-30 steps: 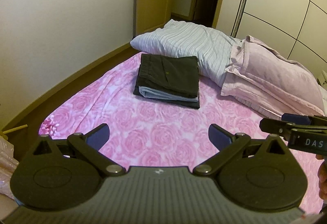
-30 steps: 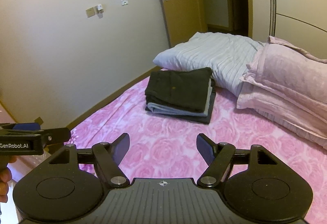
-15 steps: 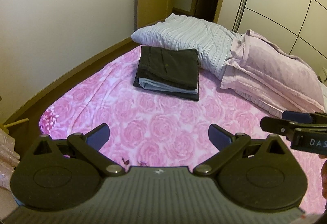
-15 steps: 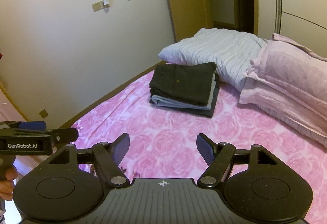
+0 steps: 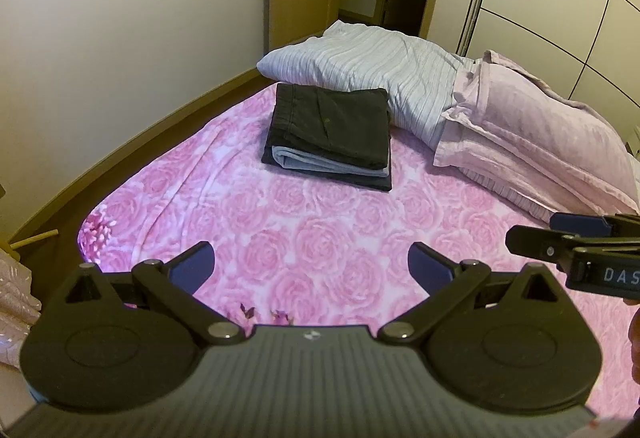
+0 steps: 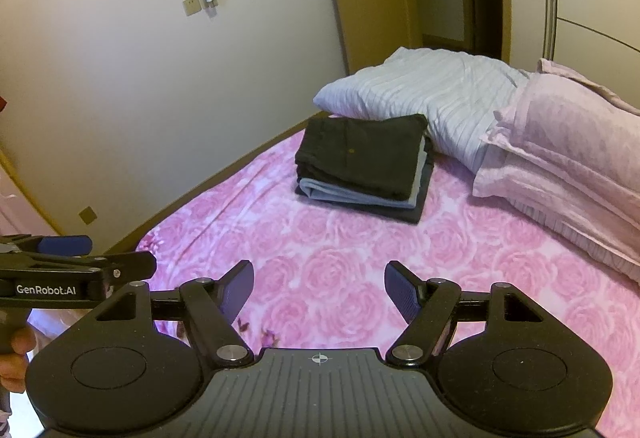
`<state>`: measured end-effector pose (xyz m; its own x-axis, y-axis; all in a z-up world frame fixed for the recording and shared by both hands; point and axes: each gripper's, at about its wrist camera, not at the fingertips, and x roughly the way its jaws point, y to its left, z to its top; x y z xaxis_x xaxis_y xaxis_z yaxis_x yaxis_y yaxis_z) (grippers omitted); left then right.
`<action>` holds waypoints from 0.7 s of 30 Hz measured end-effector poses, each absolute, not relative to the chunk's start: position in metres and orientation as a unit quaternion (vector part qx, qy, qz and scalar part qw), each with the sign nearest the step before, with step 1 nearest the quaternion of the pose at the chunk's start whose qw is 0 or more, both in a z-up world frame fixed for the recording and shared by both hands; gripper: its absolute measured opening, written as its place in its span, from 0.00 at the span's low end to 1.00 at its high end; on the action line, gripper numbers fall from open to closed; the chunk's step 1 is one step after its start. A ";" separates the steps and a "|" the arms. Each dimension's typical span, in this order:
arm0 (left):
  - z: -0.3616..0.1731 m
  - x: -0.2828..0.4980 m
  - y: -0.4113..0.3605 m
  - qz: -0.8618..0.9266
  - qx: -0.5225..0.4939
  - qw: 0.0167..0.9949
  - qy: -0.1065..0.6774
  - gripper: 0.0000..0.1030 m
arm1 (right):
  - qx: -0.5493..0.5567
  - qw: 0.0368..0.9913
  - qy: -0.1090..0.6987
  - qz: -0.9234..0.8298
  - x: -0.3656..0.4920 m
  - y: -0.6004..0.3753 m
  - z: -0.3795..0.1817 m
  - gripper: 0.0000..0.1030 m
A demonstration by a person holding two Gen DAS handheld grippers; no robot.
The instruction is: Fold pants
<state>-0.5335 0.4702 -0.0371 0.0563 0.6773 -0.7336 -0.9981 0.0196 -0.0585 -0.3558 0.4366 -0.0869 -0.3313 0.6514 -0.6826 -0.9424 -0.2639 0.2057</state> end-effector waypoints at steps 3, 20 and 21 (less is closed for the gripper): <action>-0.038 -0.534 0.470 0.633 -0.303 0.660 0.269 0.99 | -0.244 0.523 0.304 0.758 -0.357 0.437 -0.089 0.67; -0.040 -0.533 0.468 0.626 -0.302 0.665 0.272 0.99 | -0.251 0.520 0.304 0.758 -0.361 0.435 -0.091 0.67; -0.040 -0.533 0.468 0.627 -0.301 0.665 0.273 0.99 | -0.251 0.520 0.304 0.758 -0.361 0.435 -0.091 0.67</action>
